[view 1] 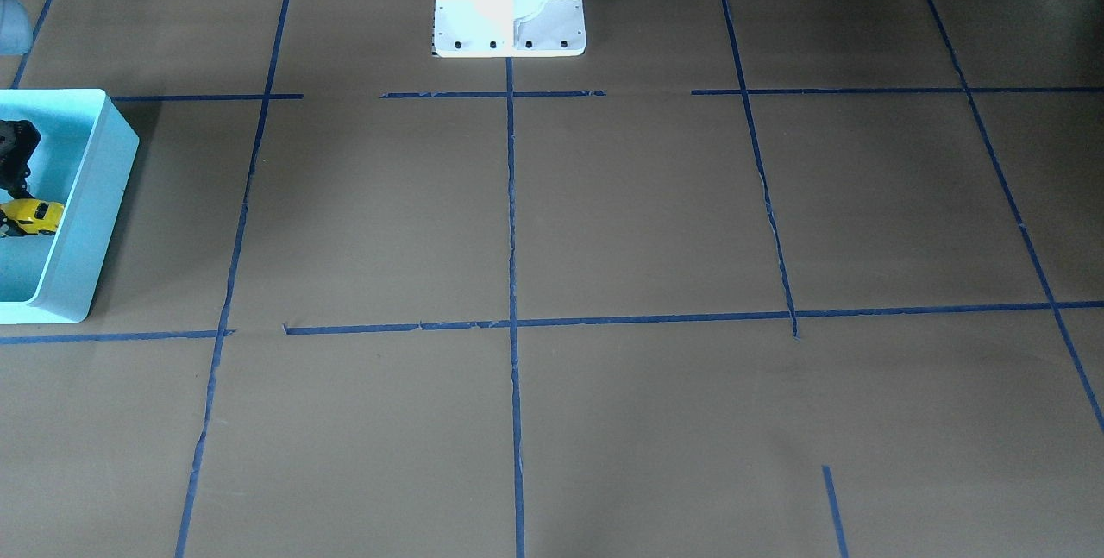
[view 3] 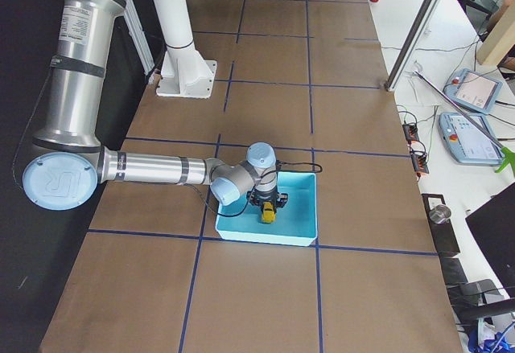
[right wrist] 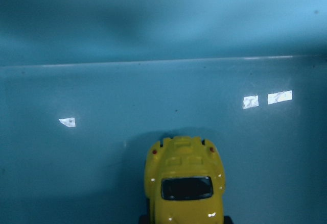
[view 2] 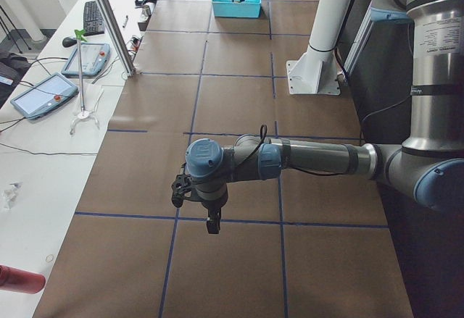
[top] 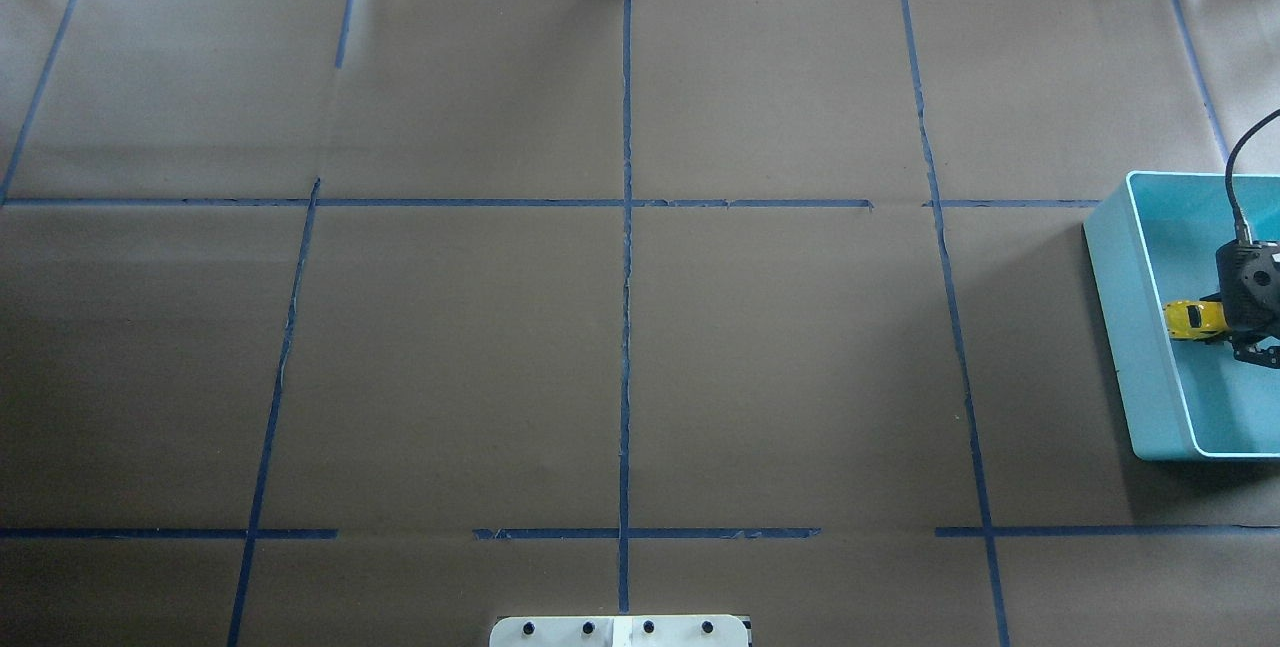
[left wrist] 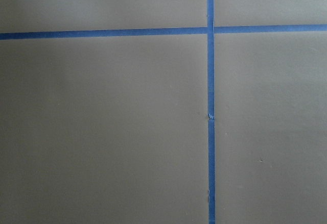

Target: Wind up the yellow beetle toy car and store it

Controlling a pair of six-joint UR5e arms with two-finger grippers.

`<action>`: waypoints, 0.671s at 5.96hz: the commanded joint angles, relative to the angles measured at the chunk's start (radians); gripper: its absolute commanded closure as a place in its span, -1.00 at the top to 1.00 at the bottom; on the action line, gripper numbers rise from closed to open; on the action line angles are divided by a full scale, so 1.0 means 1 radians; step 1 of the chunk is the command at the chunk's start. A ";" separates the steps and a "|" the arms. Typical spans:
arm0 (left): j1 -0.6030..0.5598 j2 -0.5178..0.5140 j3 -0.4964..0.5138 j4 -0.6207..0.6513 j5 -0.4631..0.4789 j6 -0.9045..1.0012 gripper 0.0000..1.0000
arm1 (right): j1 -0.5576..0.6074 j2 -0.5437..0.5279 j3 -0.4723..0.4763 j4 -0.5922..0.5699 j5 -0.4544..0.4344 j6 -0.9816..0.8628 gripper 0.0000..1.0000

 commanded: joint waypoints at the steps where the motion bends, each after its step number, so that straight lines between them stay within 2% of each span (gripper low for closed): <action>1: -0.001 -0.001 0.000 0.000 0.000 0.000 1.00 | -0.005 -0.001 -0.001 -0.001 0.006 0.002 0.26; 2: 0.000 0.001 0.001 0.000 0.000 0.002 1.00 | -0.005 -0.003 -0.001 -0.002 0.016 0.002 0.70; 3: 0.000 0.001 0.002 0.000 0.000 0.002 1.00 | -0.003 -0.006 0.005 0.000 0.037 0.002 0.98; 4: 0.000 0.001 0.002 0.000 0.000 0.002 1.00 | 0.011 -0.013 0.028 -0.001 0.092 -0.003 0.99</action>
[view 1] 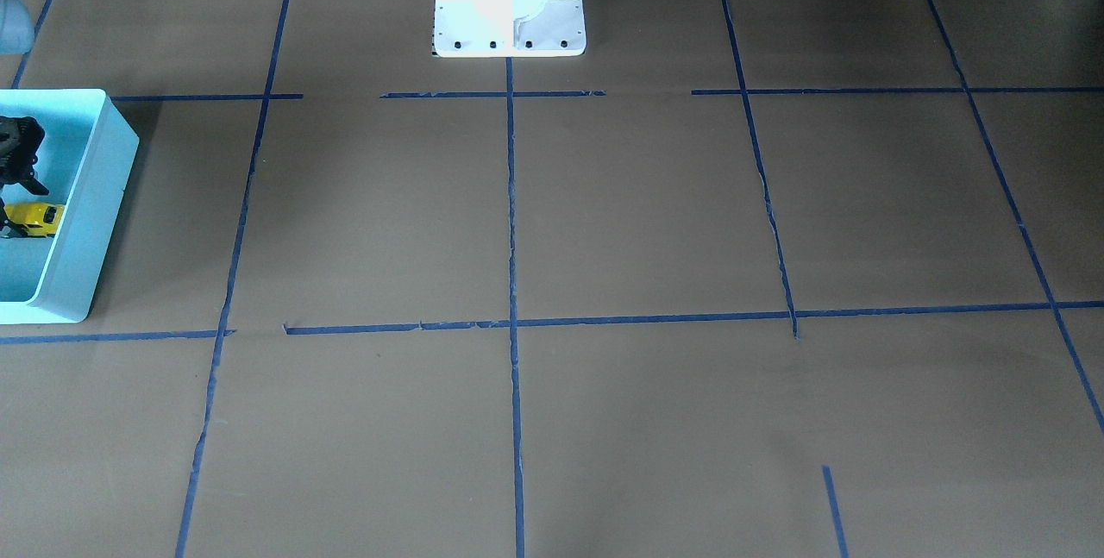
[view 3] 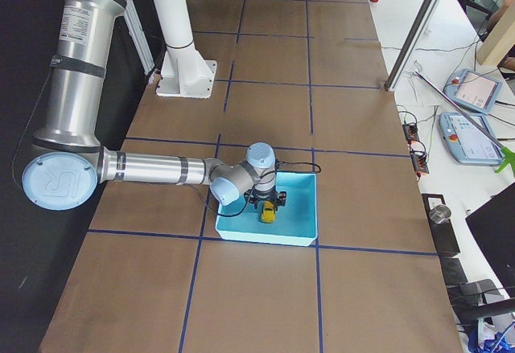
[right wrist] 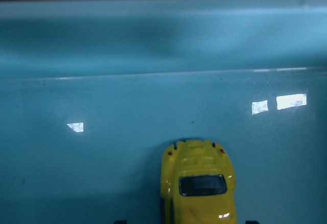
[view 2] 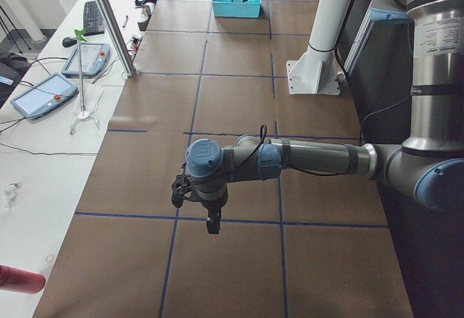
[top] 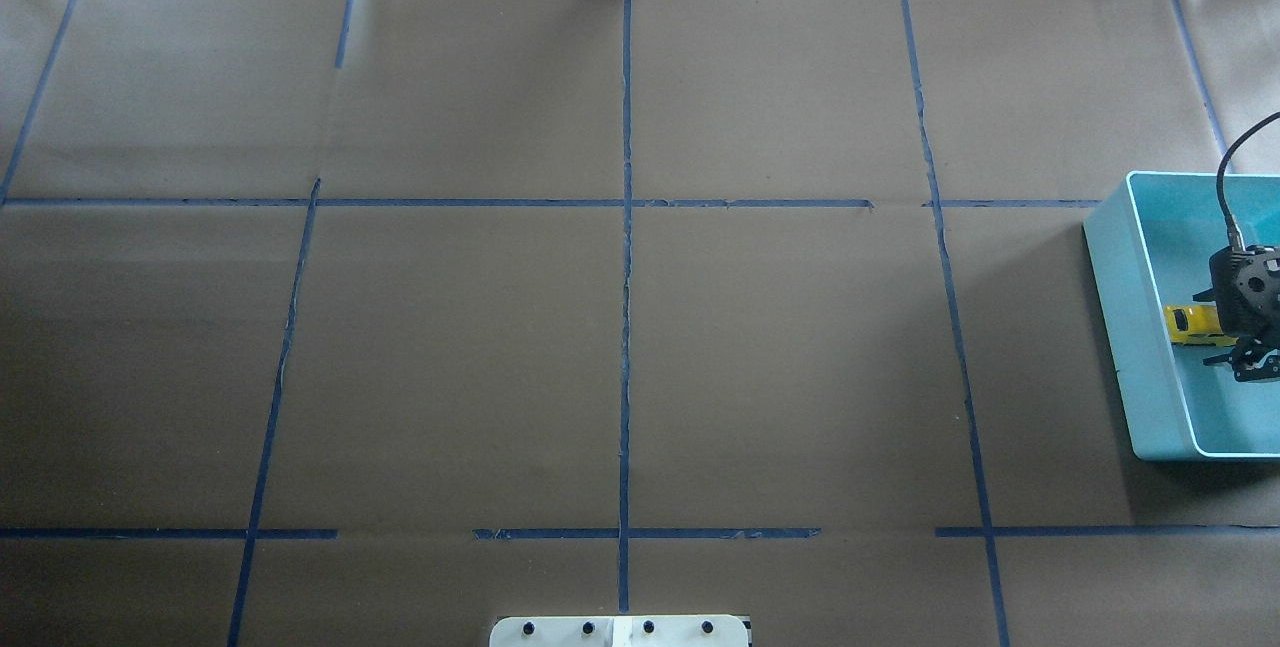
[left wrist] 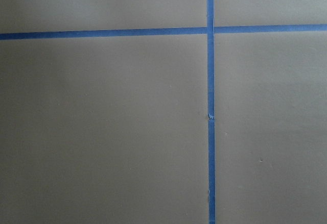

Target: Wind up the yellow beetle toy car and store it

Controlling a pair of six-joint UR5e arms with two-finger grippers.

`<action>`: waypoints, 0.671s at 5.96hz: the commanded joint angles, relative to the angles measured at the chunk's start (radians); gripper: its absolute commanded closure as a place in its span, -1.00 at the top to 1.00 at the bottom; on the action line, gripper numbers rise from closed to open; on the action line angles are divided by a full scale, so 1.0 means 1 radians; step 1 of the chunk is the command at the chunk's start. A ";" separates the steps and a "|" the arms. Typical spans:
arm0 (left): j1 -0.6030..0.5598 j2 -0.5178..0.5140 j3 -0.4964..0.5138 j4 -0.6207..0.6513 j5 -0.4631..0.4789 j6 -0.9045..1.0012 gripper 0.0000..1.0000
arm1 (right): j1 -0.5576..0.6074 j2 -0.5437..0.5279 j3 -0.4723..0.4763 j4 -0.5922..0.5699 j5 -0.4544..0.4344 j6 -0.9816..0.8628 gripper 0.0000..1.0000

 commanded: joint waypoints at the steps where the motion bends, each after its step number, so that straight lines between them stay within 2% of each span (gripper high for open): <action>1: 0.000 0.000 0.000 0.000 0.000 0.000 1.00 | 0.078 -0.021 0.049 -0.002 0.112 -0.006 0.99; 2: 0.000 -0.001 0.000 0.000 0.000 0.000 1.00 | 0.161 -0.065 0.077 -0.004 0.162 -0.006 1.00; 3: 0.000 -0.001 0.000 0.000 0.000 0.000 1.00 | 0.280 -0.093 0.086 -0.080 0.225 -0.006 1.00; 4: 0.000 -0.001 0.000 0.000 0.000 0.002 1.00 | 0.421 -0.089 0.109 -0.296 0.274 -0.006 1.00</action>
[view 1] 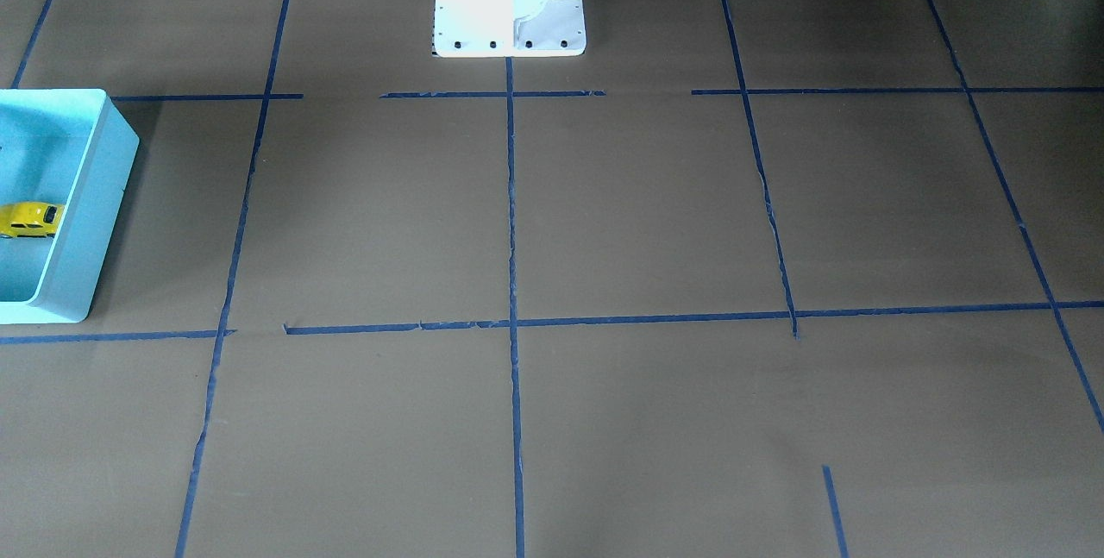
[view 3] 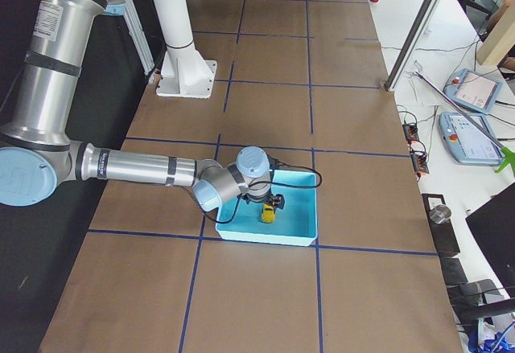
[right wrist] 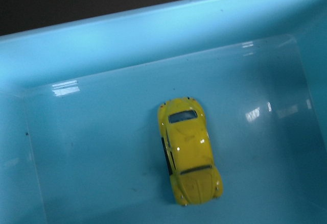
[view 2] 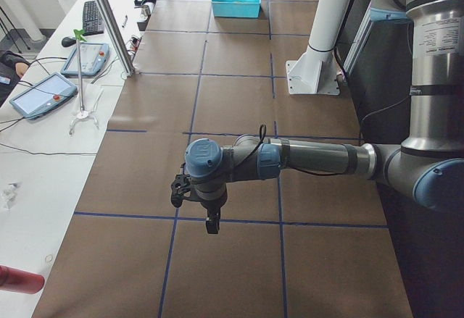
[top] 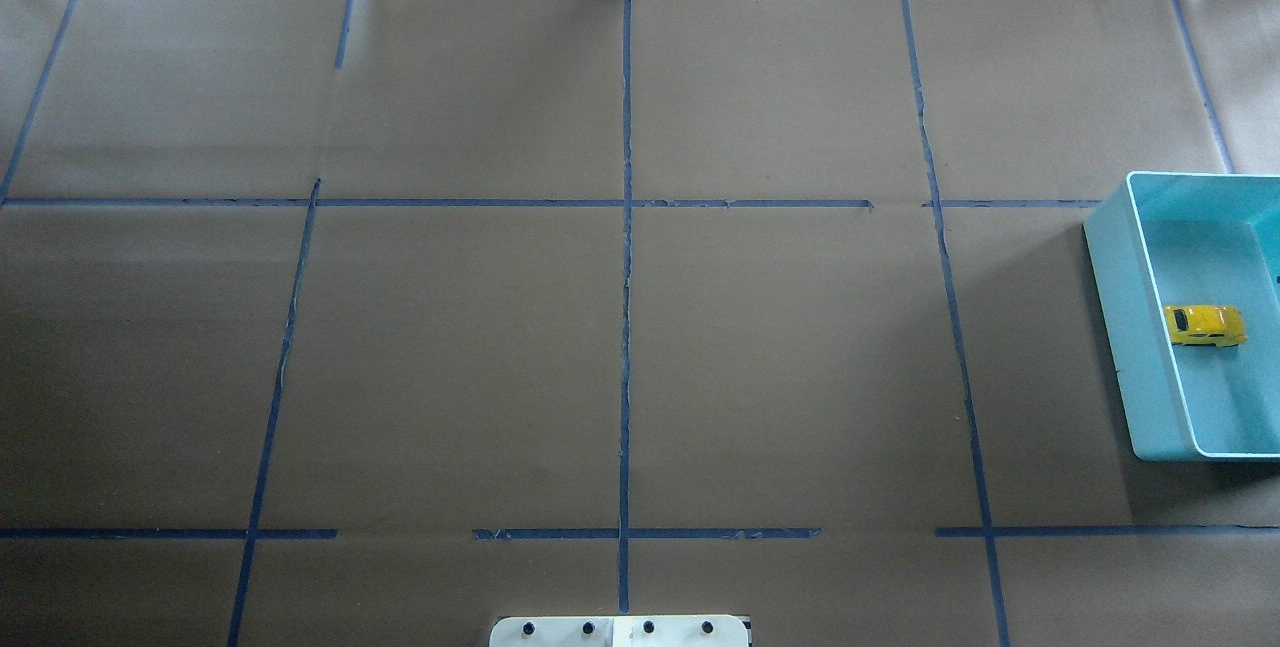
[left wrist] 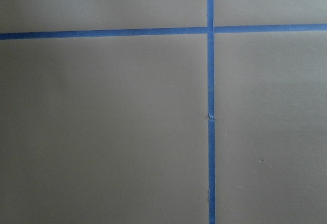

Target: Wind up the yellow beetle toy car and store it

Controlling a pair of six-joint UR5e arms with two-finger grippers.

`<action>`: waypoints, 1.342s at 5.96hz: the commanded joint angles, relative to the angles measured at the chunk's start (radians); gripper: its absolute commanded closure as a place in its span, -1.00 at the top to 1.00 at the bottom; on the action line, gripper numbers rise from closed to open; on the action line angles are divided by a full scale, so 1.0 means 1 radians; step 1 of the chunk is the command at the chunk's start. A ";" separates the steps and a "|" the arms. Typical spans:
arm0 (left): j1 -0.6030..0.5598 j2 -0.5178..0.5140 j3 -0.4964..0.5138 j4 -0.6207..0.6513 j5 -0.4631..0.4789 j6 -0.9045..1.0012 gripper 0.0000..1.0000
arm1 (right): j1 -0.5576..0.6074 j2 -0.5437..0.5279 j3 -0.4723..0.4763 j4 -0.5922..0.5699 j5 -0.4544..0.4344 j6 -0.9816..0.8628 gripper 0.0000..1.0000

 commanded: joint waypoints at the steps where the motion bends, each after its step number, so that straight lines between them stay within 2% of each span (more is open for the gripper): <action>1: 0.000 0.000 0.000 0.000 0.000 0.001 1.00 | 0.196 0.007 0.049 -0.385 0.054 0.007 1.00; 2: 0.001 -0.008 -0.003 0.000 0.000 -0.002 1.00 | 0.227 0.090 0.041 -0.546 0.051 0.017 0.99; 3: 0.001 -0.008 -0.008 -0.002 0.000 -0.002 1.00 | 0.281 0.132 0.039 -0.689 0.029 0.122 0.98; 4: 0.000 -0.006 -0.012 0.000 -0.006 0.000 1.00 | 0.312 0.118 0.039 -0.701 0.010 0.376 0.99; 5: 0.000 -0.003 -0.005 0.002 -0.024 0.001 1.00 | 0.347 0.110 0.037 -0.703 -0.017 0.497 0.99; 6: 0.001 0.000 -0.005 0.000 -0.025 0.001 1.00 | 0.373 0.108 0.040 -0.701 -0.026 0.517 1.00; 8: 0.000 0.003 0.009 0.002 -0.023 0.007 1.00 | 0.372 0.119 0.033 -0.694 -0.170 0.523 1.00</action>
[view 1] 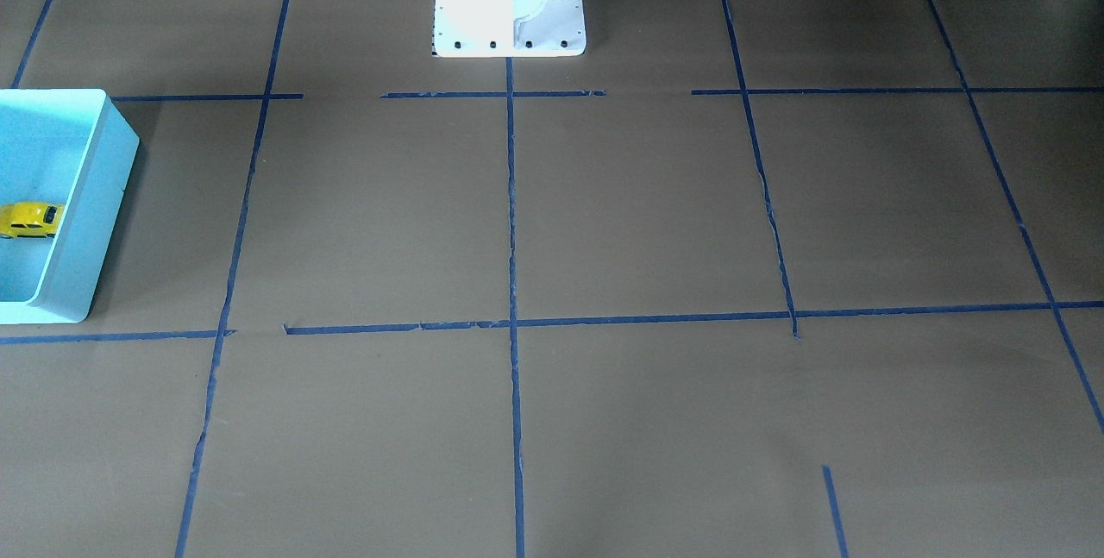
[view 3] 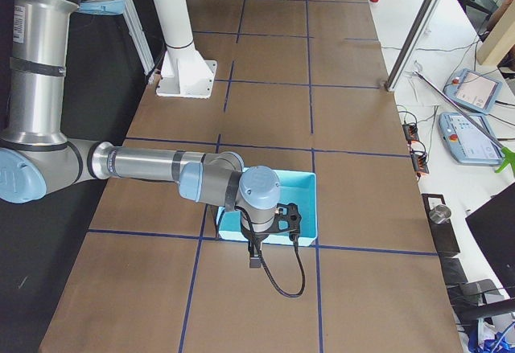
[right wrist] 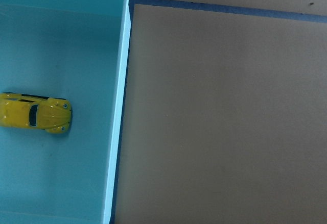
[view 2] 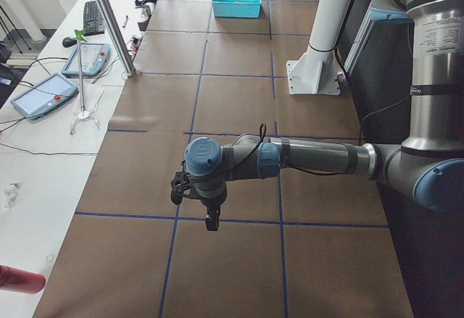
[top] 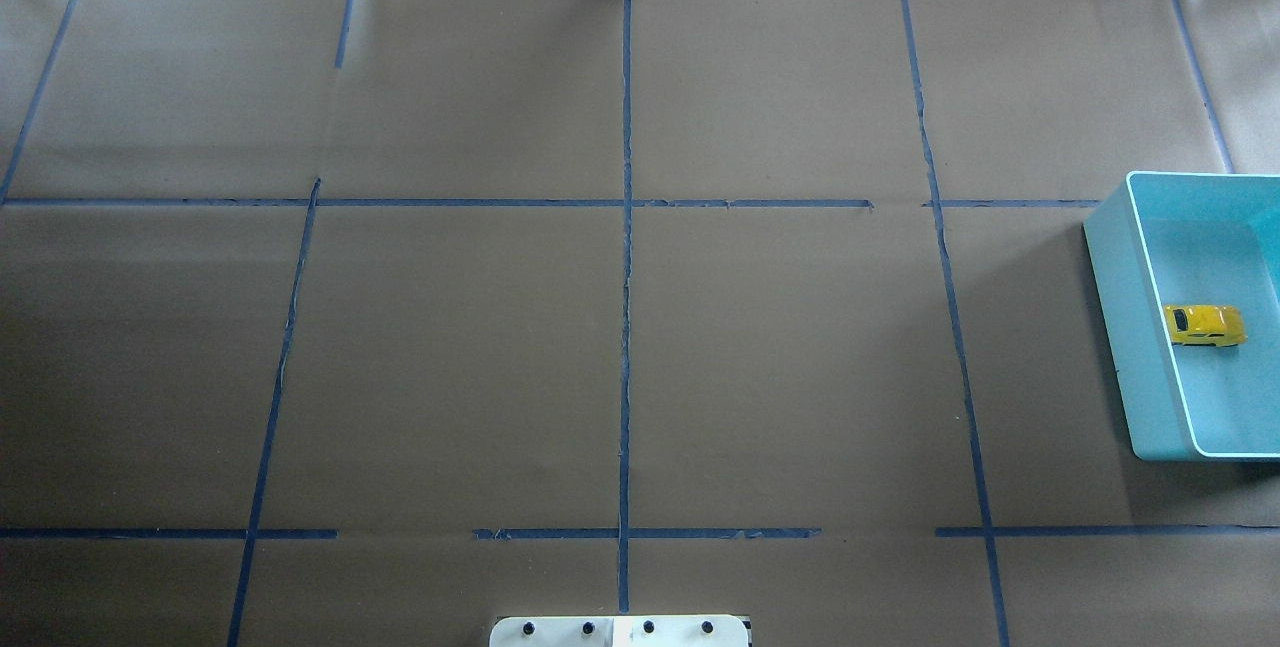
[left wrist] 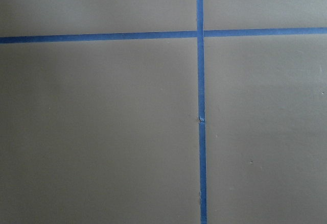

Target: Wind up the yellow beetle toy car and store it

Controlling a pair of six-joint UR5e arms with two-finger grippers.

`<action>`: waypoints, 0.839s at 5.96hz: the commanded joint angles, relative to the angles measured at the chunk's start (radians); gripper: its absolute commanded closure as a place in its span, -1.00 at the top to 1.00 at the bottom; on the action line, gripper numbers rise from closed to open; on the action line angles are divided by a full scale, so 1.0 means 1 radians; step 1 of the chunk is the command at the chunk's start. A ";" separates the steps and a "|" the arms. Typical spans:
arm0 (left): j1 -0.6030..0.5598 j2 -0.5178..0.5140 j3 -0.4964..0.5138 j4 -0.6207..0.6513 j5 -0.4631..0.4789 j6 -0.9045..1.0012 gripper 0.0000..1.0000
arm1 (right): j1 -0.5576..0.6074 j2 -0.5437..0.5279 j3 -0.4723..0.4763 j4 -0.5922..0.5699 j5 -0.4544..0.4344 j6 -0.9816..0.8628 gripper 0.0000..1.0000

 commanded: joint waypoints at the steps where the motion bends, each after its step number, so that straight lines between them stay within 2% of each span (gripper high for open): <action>1: 0.000 0.003 0.017 0.000 -0.001 0.004 1.00 | 0.001 0.007 -0.005 0.005 -0.058 0.030 1.00; 2: 0.000 -0.003 0.007 0.000 -0.001 0.002 1.00 | 0.000 0.005 -0.016 -0.001 -0.040 0.033 1.00; 3: 0.000 -0.003 -0.001 -0.005 -0.001 0.002 1.00 | 0.000 0.007 -0.009 -0.003 0.064 0.032 1.00; 5: 0.000 -0.005 0.011 -0.036 0.001 -0.003 1.00 | -0.003 0.008 0.034 0.002 0.092 0.015 1.00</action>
